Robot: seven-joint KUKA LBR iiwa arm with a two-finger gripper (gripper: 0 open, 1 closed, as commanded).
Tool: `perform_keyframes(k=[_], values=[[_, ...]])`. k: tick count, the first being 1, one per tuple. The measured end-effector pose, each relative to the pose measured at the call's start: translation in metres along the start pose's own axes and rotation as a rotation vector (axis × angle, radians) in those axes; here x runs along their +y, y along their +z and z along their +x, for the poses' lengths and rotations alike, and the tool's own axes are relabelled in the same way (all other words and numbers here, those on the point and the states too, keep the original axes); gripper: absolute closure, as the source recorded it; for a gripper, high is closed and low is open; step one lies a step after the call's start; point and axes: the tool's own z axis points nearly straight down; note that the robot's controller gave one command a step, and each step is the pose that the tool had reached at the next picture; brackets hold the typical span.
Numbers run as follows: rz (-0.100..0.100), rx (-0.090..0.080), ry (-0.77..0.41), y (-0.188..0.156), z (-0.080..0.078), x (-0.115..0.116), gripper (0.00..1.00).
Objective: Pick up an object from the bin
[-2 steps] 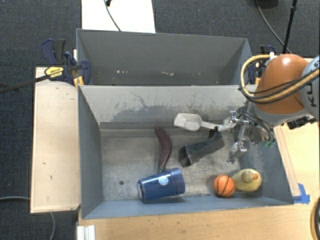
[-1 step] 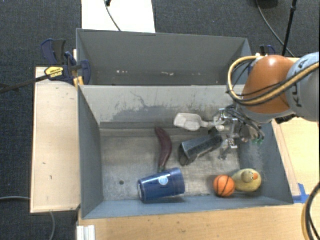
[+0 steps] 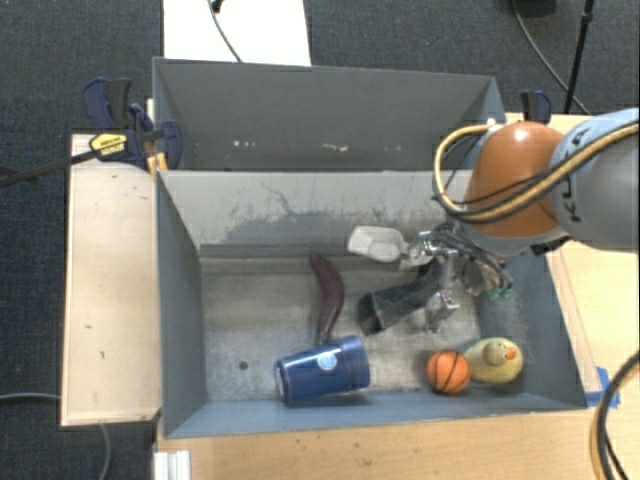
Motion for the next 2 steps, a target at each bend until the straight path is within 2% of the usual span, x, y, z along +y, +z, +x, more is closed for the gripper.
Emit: perform_keyframes(k=[1,2], values=[[0.002,-0.009,0.244,-0.013,-0.004,-0.006,0.00],[0.002,-0.005,0.067,0.006,-0.002,0.001,0.00]])
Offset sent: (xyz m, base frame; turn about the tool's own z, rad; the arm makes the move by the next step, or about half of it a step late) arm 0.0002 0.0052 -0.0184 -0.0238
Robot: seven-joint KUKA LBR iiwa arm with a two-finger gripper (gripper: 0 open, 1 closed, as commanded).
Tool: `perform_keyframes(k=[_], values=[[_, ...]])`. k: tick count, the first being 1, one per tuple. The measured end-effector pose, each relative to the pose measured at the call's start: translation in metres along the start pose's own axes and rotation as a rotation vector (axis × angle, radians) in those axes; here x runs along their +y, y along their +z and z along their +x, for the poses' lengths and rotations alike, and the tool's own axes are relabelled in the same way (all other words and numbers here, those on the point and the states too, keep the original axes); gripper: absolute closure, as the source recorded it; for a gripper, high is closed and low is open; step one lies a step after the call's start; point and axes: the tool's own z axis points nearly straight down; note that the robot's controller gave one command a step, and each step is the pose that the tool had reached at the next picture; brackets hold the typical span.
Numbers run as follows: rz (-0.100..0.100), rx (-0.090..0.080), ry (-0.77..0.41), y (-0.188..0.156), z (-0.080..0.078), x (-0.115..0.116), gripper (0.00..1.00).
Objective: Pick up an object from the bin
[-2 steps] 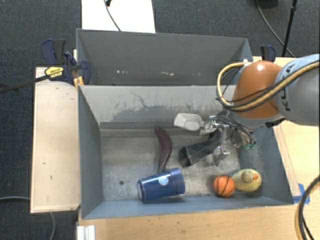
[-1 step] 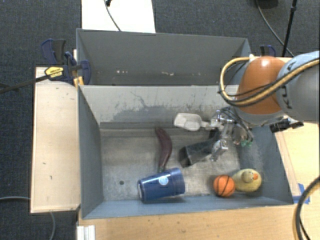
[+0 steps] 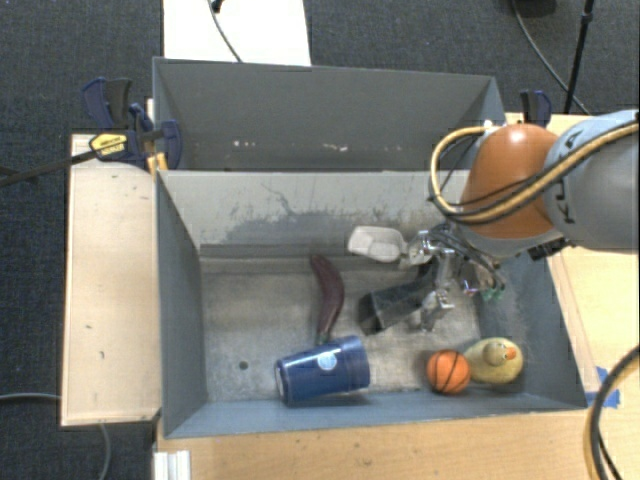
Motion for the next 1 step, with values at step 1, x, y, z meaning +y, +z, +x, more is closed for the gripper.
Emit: perform_keyframes(k=[1], values=[[-0.002,0.005,0.162,0.0040,-0.0070,0.0025,1.00]])
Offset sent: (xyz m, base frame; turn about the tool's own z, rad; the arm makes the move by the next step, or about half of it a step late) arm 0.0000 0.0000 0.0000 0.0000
